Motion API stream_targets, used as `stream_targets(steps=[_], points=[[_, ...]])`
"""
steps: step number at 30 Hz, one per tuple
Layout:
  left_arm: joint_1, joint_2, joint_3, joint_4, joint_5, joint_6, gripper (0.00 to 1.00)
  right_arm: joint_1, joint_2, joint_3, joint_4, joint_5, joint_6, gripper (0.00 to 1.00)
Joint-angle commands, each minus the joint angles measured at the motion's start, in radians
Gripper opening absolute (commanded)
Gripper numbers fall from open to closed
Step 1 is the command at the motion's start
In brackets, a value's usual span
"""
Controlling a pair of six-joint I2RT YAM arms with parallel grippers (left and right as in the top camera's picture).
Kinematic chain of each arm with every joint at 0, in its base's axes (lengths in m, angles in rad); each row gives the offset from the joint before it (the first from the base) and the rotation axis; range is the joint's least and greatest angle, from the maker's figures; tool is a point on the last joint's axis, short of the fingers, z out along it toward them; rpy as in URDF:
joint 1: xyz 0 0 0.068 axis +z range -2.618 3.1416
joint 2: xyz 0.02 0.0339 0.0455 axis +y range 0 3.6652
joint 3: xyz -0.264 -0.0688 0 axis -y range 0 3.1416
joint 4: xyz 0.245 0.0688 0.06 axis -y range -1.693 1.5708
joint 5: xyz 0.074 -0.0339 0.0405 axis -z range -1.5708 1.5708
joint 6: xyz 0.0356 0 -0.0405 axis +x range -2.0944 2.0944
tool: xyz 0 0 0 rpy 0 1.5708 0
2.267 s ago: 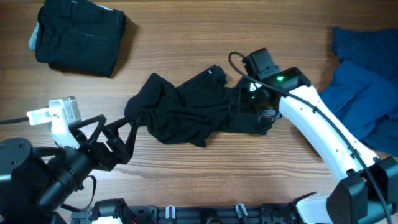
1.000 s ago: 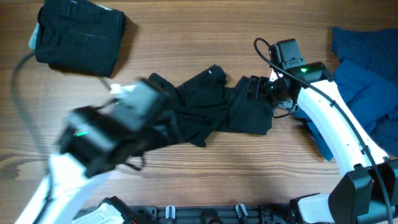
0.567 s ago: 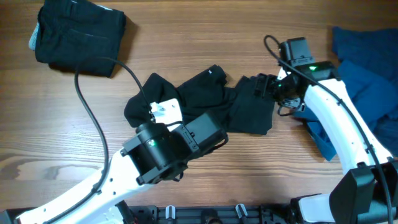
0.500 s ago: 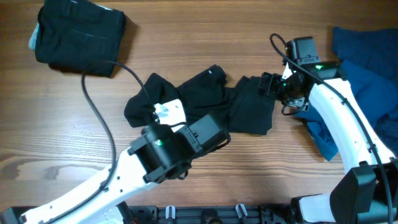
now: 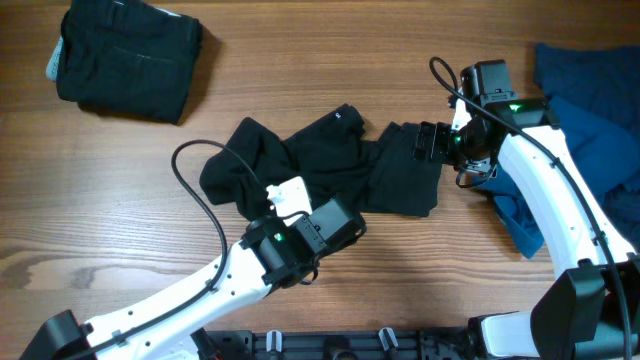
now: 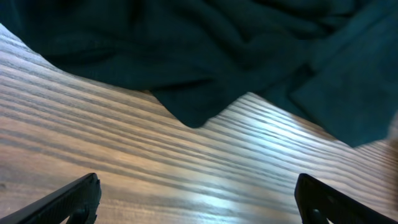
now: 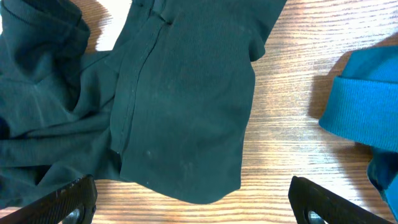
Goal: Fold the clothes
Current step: 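Grasp the black garment's left edge with the left gripper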
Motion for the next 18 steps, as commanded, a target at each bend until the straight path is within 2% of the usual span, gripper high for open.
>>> stream_targets(steps=[1, 6, 12, 18], points=[[0.023, 0.044, -0.063, 0.068, 0.011, 0.005, 0.99, -0.001, -0.02, -0.003, 0.004, 0.0, -0.018, 1.0], [0.024, 0.158, -0.075, 0.181, 0.016, 0.081, 0.98, -0.001, -0.02, -0.003, 0.005, 0.0, -0.017, 1.0], [0.027, 0.284, -0.075, 0.287, 0.015, 0.081, 0.98, -0.001, -0.02, -0.003, 0.0, 0.0, -0.018, 1.0], [0.052, 0.336, -0.075, 0.315, 0.015, 0.081, 0.99, -0.001, -0.02, -0.003, 0.0, 0.0, -0.018, 1.0]])
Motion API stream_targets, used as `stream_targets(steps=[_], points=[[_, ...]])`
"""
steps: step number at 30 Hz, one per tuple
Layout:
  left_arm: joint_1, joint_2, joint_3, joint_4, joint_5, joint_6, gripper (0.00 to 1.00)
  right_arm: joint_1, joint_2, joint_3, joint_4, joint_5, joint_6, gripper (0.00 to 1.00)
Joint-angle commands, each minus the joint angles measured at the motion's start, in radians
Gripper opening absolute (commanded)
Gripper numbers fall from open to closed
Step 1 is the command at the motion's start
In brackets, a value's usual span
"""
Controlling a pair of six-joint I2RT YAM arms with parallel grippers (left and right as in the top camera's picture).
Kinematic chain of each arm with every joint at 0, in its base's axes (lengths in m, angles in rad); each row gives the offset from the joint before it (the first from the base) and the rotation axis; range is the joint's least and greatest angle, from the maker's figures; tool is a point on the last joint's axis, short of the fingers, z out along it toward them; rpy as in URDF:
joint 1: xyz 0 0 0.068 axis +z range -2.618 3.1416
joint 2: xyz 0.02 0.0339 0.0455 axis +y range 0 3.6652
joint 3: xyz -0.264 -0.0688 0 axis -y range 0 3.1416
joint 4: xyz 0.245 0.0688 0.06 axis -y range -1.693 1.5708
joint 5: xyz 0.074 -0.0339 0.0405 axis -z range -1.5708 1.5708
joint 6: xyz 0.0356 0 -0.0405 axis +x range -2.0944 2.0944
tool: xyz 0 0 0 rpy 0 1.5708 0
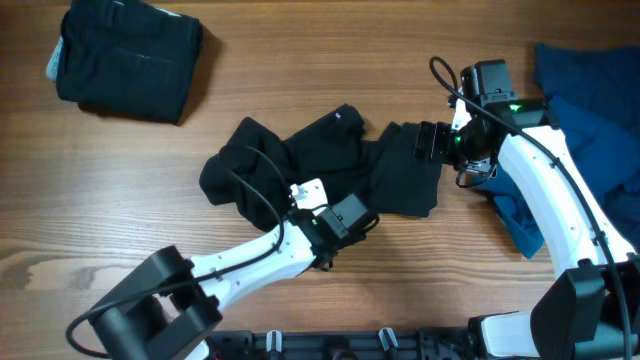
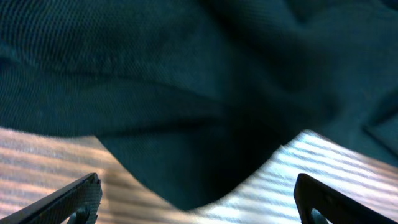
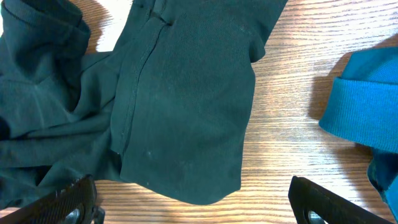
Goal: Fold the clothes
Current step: 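Grasp the black garment's left edge with the left gripper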
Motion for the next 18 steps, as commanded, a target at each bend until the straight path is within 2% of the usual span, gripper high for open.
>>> stream_targets(steps=[1, 8, 14, 18], points=[[0.028, 0.016, -0.012, 0.004, -0.002, 0.017, 0.99, -0.001, -0.02, -0.003, -0.002, 0.0, -0.018, 1.0], [0.075, 0.016, -0.012, 0.006, -0.014, 0.089, 0.91, -0.001, -0.02, -0.003, -0.004, 0.0, -0.019, 1.0], [0.112, 0.018, -0.012, 0.011, -0.013, 0.222, 0.87, -0.001, -0.02, -0.003, -0.002, -0.001, -0.017, 1.0], [0.112, 0.018, -0.012, 0.011, -0.011, 0.249, 0.85, -0.001, -0.02, -0.003, -0.002, -0.001, -0.016, 1.0]])
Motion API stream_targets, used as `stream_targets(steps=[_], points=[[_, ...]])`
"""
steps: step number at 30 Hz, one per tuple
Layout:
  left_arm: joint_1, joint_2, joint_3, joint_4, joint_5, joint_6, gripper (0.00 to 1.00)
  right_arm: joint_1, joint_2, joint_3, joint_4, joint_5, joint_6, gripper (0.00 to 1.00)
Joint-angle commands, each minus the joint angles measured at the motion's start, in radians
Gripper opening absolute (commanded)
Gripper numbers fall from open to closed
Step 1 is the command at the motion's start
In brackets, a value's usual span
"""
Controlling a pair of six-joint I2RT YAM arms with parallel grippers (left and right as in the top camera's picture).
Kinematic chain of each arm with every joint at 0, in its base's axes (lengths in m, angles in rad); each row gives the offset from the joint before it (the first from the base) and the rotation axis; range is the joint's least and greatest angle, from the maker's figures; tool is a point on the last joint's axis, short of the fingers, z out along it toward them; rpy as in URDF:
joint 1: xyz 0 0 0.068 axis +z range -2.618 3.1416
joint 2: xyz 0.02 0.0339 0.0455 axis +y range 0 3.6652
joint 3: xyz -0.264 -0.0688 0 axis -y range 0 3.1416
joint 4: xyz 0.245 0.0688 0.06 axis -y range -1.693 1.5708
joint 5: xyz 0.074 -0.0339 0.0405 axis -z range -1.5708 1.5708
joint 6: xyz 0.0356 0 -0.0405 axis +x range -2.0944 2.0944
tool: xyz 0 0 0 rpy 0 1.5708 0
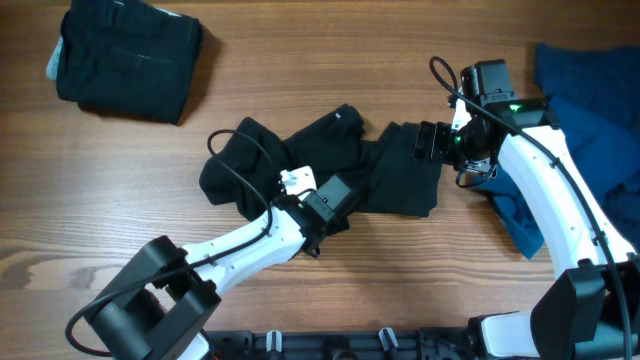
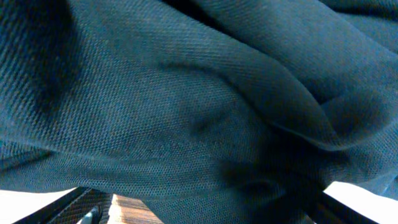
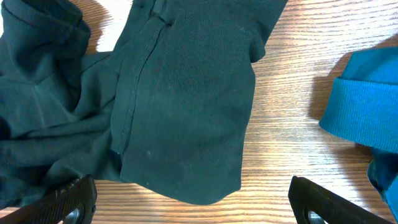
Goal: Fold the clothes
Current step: 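Grasp the black garment's left edge with the left gripper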
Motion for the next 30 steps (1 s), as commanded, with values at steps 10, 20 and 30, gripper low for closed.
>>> stream_targets(steps=[10, 20, 30], points=[[0.004, 0.037, -0.011, 0.006, 0.051, 0.144, 0.74, -0.001, -0.02, -0.003, -0.008, -0.001, -0.017, 1.0], [0.004, 0.037, -0.011, -0.069, 0.077, 0.159, 0.71, -0.001, -0.02, -0.003, -0.01, -0.001, -0.016, 1.0], [0.004, 0.037, -0.011, -0.064, 0.054, 0.286, 0.66, -0.001, -0.02, -0.003, -0.012, -0.002, -0.009, 1.0]])
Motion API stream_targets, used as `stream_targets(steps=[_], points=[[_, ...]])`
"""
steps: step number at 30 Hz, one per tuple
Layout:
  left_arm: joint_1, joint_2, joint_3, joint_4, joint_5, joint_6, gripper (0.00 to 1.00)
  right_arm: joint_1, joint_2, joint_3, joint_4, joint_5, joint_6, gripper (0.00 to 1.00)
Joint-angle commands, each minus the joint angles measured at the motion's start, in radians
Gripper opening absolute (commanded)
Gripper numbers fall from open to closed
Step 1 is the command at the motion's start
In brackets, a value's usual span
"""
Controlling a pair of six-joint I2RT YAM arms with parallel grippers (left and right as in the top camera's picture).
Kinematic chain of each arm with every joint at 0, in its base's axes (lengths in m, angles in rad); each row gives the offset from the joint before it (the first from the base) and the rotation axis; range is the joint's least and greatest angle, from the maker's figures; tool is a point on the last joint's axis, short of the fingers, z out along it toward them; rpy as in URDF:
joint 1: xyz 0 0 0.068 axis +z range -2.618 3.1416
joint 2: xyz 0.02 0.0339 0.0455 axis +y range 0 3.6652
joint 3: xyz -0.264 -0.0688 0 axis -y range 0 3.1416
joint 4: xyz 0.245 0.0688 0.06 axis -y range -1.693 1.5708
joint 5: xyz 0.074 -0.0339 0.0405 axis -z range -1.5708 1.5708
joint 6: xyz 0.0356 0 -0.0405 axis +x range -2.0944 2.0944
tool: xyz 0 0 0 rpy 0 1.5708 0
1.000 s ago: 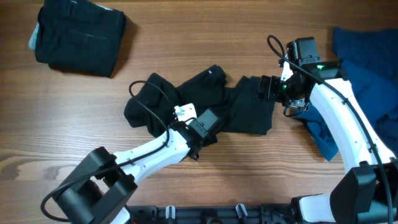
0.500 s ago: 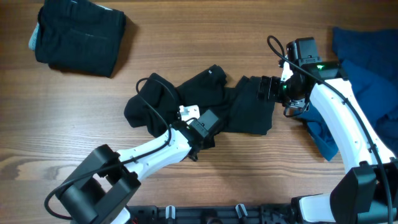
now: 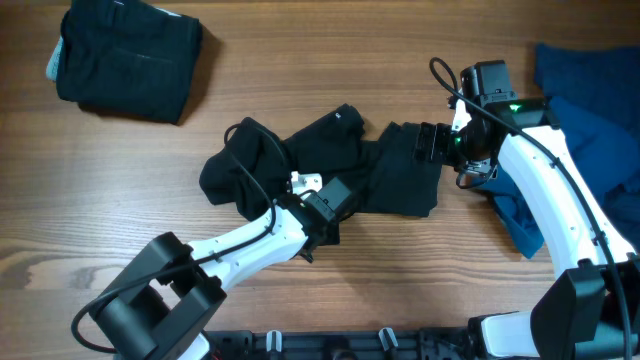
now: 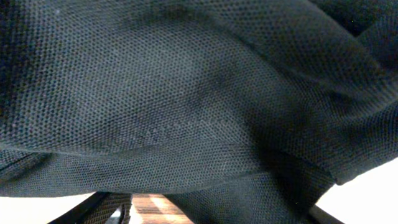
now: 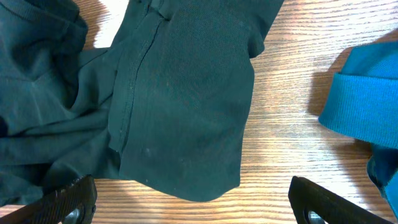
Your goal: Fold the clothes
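Note:
A crumpled black garment [image 3: 300,160] lies across the middle of the table. My left gripper [image 3: 328,200] is pushed against its front edge. In the left wrist view the black fabric [image 4: 186,93] fills nearly the whole frame, and the left gripper [image 4: 208,214] is open with cloth lying between its spread fingers. My right gripper [image 3: 428,140] hovers open over the garment's right end [image 5: 180,99]. The right gripper [image 5: 194,202] has nothing between its fingers, only wood and the cloth's edge below.
A folded black garment [image 3: 125,55] sits at the far left corner. A heap of blue clothes [image 3: 590,120] lies at the right, its cuff [image 5: 367,118] close beside my right gripper. Bare wooden table [image 3: 120,240] shows at the front left.
My left gripper has pressed a little further into the black garment, whose fabric now covers almost all of its view. The right arm has barely shifted.
First my left gripper was open over bare wood in front of the garment. It then stood at the garment's front edge, then against the fabric, and now sits deeper in it. The right gripper stayed open over the garment's right end throughout.

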Motion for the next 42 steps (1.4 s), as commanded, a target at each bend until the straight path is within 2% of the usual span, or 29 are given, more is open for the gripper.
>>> stream_targets(steps=[1, 6, 7, 8, 12, 16, 18, 24, 29, 36, 42], points=[[0.004, 0.015, -0.014, 0.003, 0.004, 0.068, 0.62, -0.001, -0.02, -0.003, -0.001, -0.002, -0.009, 1.0], [0.004, 0.015, -0.014, 0.01, 0.006, 0.064, 0.29, -0.001, -0.02, -0.003, -0.003, -0.018, -0.009, 1.0], [0.004, 0.015, -0.014, 0.009, 0.01, 0.064, 0.25, -0.001, -0.02, -0.003, -0.003, -0.026, -0.009, 1.0], [0.004, 0.015, -0.014, 0.006, 0.018, 0.064, 0.17, -0.001, -0.02, -0.003, -0.003, -0.043, -0.009, 1.0], [0.004, 0.009, -0.014, -0.024, 0.032, 0.063, 0.04, 0.0, -0.02, -0.003, -0.003, -0.097, -0.008, 1.0], [0.004, -0.021, -0.014, -0.067, 0.031, 0.042, 0.04, 0.0, -0.02, -0.003, -0.004, -0.158, -0.008, 0.99], [0.004, -0.045, -0.014, -0.086, 0.031, -0.011, 0.04, 0.0, -0.02, -0.003, -0.01, -0.207, -0.003, 0.95], [0.004, -0.099, -0.014, -0.106, 0.031, -0.096, 0.04, 0.003, -0.02, -0.004, -0.041, -0.218, 0.121, 0.88], [0.004, -0.099, -0.014, -0.099, 0.031, -0.148, 0.07, 0.065, -0.02, -0.026, -0.045, -0.203, 0.222, 0.84], [0.004, -0.099, -0.014, -0.095, 0.012, -0.181, 0.06, 0.261, -0.018, -0.187, 0.077, -0.056, 0.447, 0.84], [0.004, -0.097, -0.016, -0.091, 0.012, -0.204, 0.04, 0.291, -0.008, -0.3, 0.213, -0.057, 0.566, 0.8]])
